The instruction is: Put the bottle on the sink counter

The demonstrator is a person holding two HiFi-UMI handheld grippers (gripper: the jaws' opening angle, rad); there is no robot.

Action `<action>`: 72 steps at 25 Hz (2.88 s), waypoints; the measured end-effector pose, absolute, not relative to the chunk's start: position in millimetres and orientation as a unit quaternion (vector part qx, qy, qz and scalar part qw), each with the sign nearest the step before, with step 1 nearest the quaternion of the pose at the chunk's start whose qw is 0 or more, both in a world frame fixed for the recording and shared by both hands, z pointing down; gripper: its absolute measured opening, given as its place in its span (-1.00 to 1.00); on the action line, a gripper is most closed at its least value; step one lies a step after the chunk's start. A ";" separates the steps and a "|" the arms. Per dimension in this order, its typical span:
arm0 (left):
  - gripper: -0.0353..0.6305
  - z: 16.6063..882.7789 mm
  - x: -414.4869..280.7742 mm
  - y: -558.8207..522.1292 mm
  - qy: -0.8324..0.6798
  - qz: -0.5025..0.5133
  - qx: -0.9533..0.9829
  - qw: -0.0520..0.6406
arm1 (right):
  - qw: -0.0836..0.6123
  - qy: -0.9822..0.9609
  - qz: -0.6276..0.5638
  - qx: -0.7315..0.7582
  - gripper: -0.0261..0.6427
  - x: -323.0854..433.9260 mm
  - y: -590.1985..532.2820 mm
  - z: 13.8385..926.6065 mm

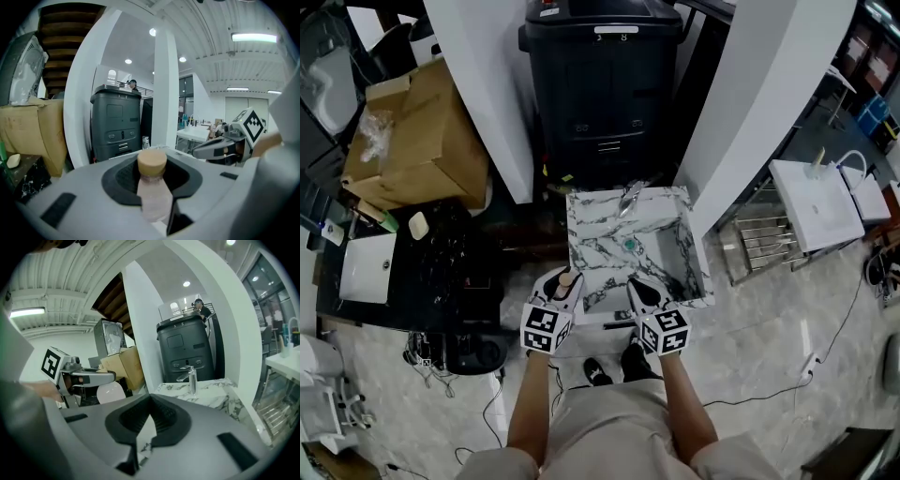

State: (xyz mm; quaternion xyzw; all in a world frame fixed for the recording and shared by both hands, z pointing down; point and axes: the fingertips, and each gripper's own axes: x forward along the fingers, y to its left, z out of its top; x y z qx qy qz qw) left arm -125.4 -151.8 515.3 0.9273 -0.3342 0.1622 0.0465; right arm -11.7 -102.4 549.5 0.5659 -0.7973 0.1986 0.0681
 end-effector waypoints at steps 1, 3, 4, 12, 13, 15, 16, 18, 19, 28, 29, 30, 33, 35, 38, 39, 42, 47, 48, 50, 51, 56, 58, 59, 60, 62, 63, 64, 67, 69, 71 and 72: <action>-0.54 516.5 -123.1 -154.0 -0.331 0.166 0.928 0.044 | 0.067 -0.798 0.198 0.565 -0.91 -12.3 -102.7 548.7; -0.54 520.1 -118.5 -158.0 -0.324 0.174 0.929 0.039 | 0.068 -0.799 0.195 0.565 -0.91 -13.1 -101.8 548.0; -0.54 522.3 -116.0 -159.7 -0.321 0.177 0.930 0.037 | 0.069 -0.799 0.195 0.565 -0.91 -12.8 -100.7 548.2; -0.54 534.3 -99.9 -184.7 -0.311 0.190 0.931 0.027 | 0.091 -0.808 0.195 0.548 -0.91 -14.0 -107.2 556.7; -0.54 535.1 -97.6 -188.0 -0.312 0.190 0.931 0.027 | 0.091 -0.809 0.194 0.547 -0.91 -13.2 -108.0 555.9; -0.54 536.0 -93.1 -195.2 -0.314 0.187 0.930 0.027 | 0.091 -0.810 0.192 0.546 -0.91 -10.9 -109.9 554.5; -0.54 536.0 -91.5 -199.4 -0.315 0.186 0.930 0.027 | 0.091 -0.811 0.192 0.545 -0.91 -10.1 -111.4 554.2; -0.54 536.0 -89.4 -208.6 -0.319 0.186 0.929 0.026 | 0.094 -0.814 0.192 0.540 -0.91 -10.1 -115.5 554.1; -0.54 536.6 -88.2 -213.1 -0.321 0.187 0.928 0.025 | 0.096 -0.815 0.193 0.537 -0.91 -10.4 -117.7 554.0; -0.54 549.2 -72.7 -251.2 -0.323 0.204 0.924 0.020 | 0.099 -0.821 0.195 0.527 -0.91 -5.9 -137.7 552.0; -0.54 550.7 -70.2 -254.4 -0.322 0.205 0.924 0.020 | 0.098 -0.821 0.196 0.527 -0.91 -4.8 -138.5 552.9; -0.54 552.2 -67.7 -257.5 -0.322 0.205 0.924 0.019 | 0.099 -0.820 0.198 0.527 -0.91 -3.8 -138.9 553.8; -0.54 556.1 -61.1 -268.3 -0.321 0.204 0.925 0.017 | 0.100 -0.819 0.202 0.527 -0.91 -1.8 -140.0 556.5; -0.54 555.2 -58.1 -276.7 -0.320 0.201 0.926 0.016 | 0.100 -0.819 0.203 0.526 -0.91 -2.4 -143.1 556.8; -0.54 554.9 -55.7 -289.4 -0.323 0.202 0.924 0.016 | 0.103 -0.820 0.203 0.525 -0.91 -2.4 -148.1 556.6; -0.54 554.9 -53.5 -292.7 -0.324 0.201 0.924 0.016 | 0.105 -0.819 0.202 0.526 -0.91 -0.8 -148.6 556.9; -0.54 557.4 -45.6 -301.3 -0.319 0.198 0.927 0.014 | 0.110 -0.815 0.204 0.531 -0.91 5.2 -148.8 558.3; -0.54 564.2 -37.6 -317.4 -0.313 0.201 0.928 0.005 | 0.118 -0.809 0.205 0.539 -0.91 15.9 -150.0 562.4; -0.54 565.9 -36.5 -321.3 -0.313 0.203 0.928 0.004 | 0.123 -0.807 0.203 0.541 -0.91 18.9 -150.3 564.0; -0.54 568.1 -34.0 -329.7 -0.313 0.204 0.928 0.004 | 0.129 -0.804 0.204 0.543 -0.91 24.4 -150.6 566.7; -0.54 568.1 -32.4 -334.4 -0.314 0.203 0.928 0.003 | 0.129 -0.804 0.205 0.543 -0.91 26.7 -150.7 567.6; -0.54 569.8 -24.1 -352.1 -0.315 0.208 0.926 -0.004 | 0.137 -0.802 0.211 0.542 -0.91 32.3 -147.4 572.9; -0.54 572.3 -21.8 -358.3 -0.316 0.206 0.926 0.002 | 0.142 -0.801 0.213 0.541 -0.91 34.1 -146.1 575.7; -0.54 574.4 -21.2 -361.3 -0.316 0.206 0.926 0.005 | 0.143 -0.801 0.214 0.541 -0.91 35.2 -145.3 576.8; -0.54 577.9 -21.0 -364.5 -0.317 0.205 0.926 0.010 | 0.144 -0.800 0.216 0.541 -0.91 36.7 -144.2 578.0; -0.54 586.7 -20.4 -371.3 -0.318 0.205 0.925 0.015 | 0.146 -0.797 0.220 0.544 -0.91 41.6 -141.0 580.4; -0.54 590.3 -19.6 -374.4 -0.319 0.205 0.925 0.015 | 0.148 -0.795 0.221 0.546 -0.91 45.0 -139.6 581.6; -0.54 593.6 -18.9 -377.5 -0.320 0.206 0.925 0.016 | 0.149 -0.792 0.223 0.548 -0.91 48.8 -138.3 583.1; -0.54 603.4 -18.7 -384.8 -0.324 0.207 0.923 0.022 | 0.155 -0.785 0.232 0.554 -0.91 59.3 -133.3 589.1; -0.54 609.9 -19.5 -388.2 -0.326 0.210 0.921 0.025 | 0.158 -0.780 0.237 0.558 -0.91 64.6 -129.7 592.7; -0.54 616.5 -18.9 -391.1 -0.326 0.213 0.921 0.026 | 0.160 -0.776 0.241 0.561 -0.91 69.7 -126.8 595.9; -0.54 620.4 -18.5 -392.5 -0.325 0.215 0.921 0.028 | 0.161 -0.774 0.243 0.562 -0.91 71.8 -125.5 597.6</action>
